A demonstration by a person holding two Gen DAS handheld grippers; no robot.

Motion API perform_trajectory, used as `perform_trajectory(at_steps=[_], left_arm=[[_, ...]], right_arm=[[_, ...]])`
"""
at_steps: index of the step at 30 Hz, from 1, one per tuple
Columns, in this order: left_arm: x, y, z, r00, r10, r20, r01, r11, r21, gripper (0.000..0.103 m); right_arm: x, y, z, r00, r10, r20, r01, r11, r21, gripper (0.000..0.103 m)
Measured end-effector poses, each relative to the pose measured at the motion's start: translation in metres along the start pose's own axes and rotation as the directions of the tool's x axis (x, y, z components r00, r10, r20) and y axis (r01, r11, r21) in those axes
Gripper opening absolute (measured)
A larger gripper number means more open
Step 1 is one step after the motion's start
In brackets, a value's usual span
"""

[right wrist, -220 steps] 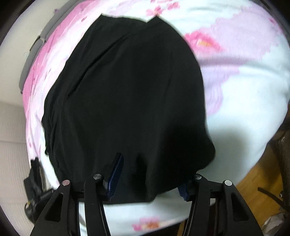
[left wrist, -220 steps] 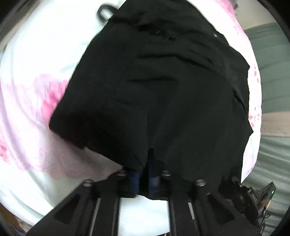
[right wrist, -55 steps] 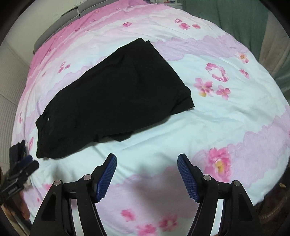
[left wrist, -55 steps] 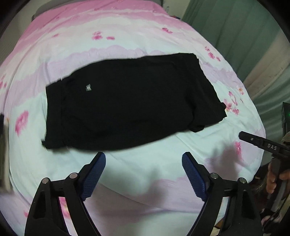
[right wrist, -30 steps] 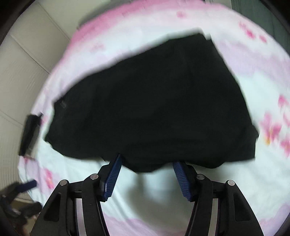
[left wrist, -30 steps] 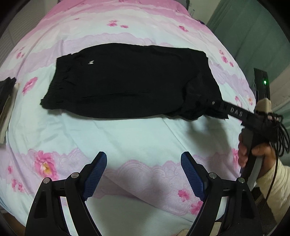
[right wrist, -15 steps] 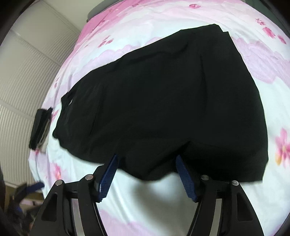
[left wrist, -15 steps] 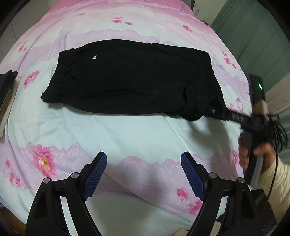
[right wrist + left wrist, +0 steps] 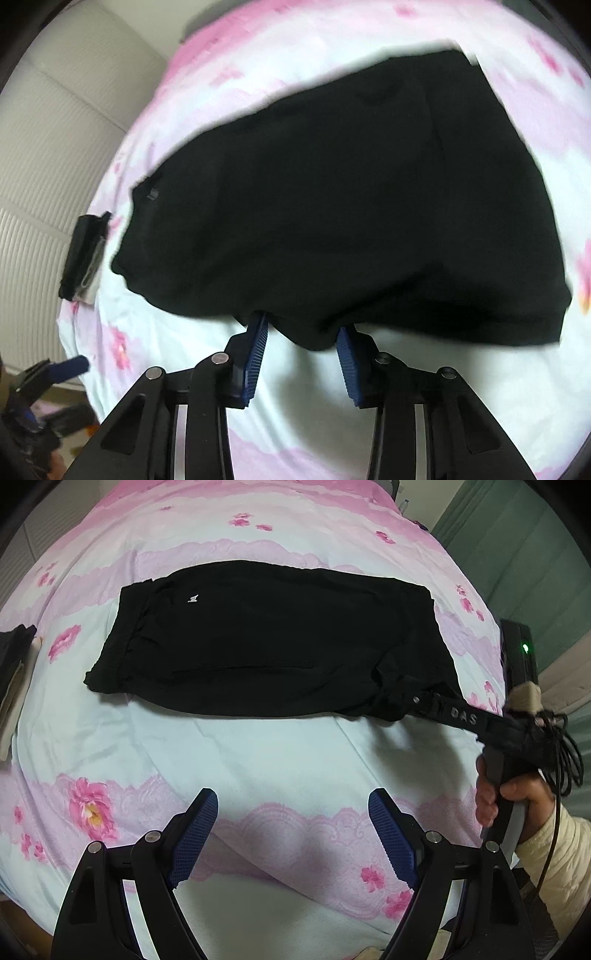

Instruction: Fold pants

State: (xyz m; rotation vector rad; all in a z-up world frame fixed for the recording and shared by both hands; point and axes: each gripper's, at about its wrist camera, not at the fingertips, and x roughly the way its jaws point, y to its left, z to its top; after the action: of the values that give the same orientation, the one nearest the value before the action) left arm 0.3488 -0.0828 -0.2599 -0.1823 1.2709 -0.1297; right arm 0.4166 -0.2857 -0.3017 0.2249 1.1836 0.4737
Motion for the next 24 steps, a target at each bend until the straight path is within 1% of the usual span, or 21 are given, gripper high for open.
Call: perform_trajectory(at_steps=[1,5,9,11,13,14,15,16,17,18,21,24], left_arm=[[0.001,0.0,0.0,1.0,0.0,-0.004,0.0,1.0,-0.004,0.084],[0.002,0.001,0.0,1.0,-0.001,-0.011,0.001,1.0,-0.011,0.084],[-0.001,0.0,0.002,1.0,0.006,-0.007,-0.006,1.0,0.0,0.084],[-0.003,0.001,0.003,1.0,0.006,-0.003,-0.006,1.0,-0.004,0.084],[-0.004,0.002,0.003,1.0,0.001,-0.005,-0.001,1.0,-0.011,0.084],[-0.005,0.003,0.003,1.0,0.003,-0.006,-0.003,1.0,-0.015,0.084],[-0.006,0.004,0.003,1.0,0.003,-0.005,-0.003,1.0,-0.019,0.084],[-0.006,0.004,0.003,1.0,0.001,-0.005,-0.001,1.0,-0.021,0.084],[-0.007,0.004,0.003,1.0,-0.003,-0.004,0.003,1.0,-0.024,0.084],[-0.009,0.005,0.002,1.0,-0.006,0.0,0.006,1.0,-0.028,0.084],[-0.011,0.006,0.002,1.0,-0.01,-0.005,0.01,1.0,-0.027,0.084],[-0.011,0.004,0.002,1.0,0.0,-0.017,-0.001,1.0,-0.013,0.084]], right_arm=[[0.0,0.004,0.004,1.0,0.007,0.006,-0.007,1.0,-0.017,0.039],[0.019,0.002,0.014,1.0,-0.011,-0.03,0.01,0.999,-0.031,0.039],[0.038,-0.004,0.009,0.997,-0.02,-0.08,0.018,1.0,-0.014,0.04],[0.041,-0.005,0.005,0.996,-0.019,-0.083,0.019,1.0,-0.005,0.04],[0.043,-0.003,0.003,0.996,-0.028,-0.087,0.027,0.999,-0.02,0.04],[0.044,-0.002,0.004,0.995,-0.036,-0.094,0.033,0.999,-0.034,0.036],[0.043,0.0,0.004,0.994,-0.039,-0.104,0.035,0.999,-0.041,0.01],[0.043,0.0,0.005,0.992,-0.025,-0.122,0.021,0.999,-0.034,0.004],[0.039,0.0,0.003,0.99,-0.014,-0.142,0.014,1.0,-0.005,0.004],[0.033,0.001,0.001,0.99,-0.022,-0.137,0.023,1.0,0.007,0.004],[0.006,0.007,-0.016,0.994,-0.005,-0.108,0.009,0.999,0.038,0.004],[0.008,0.002,-0.034,0.99,0.021,-0.143,-0.008,0.996,0.088,0.004]])
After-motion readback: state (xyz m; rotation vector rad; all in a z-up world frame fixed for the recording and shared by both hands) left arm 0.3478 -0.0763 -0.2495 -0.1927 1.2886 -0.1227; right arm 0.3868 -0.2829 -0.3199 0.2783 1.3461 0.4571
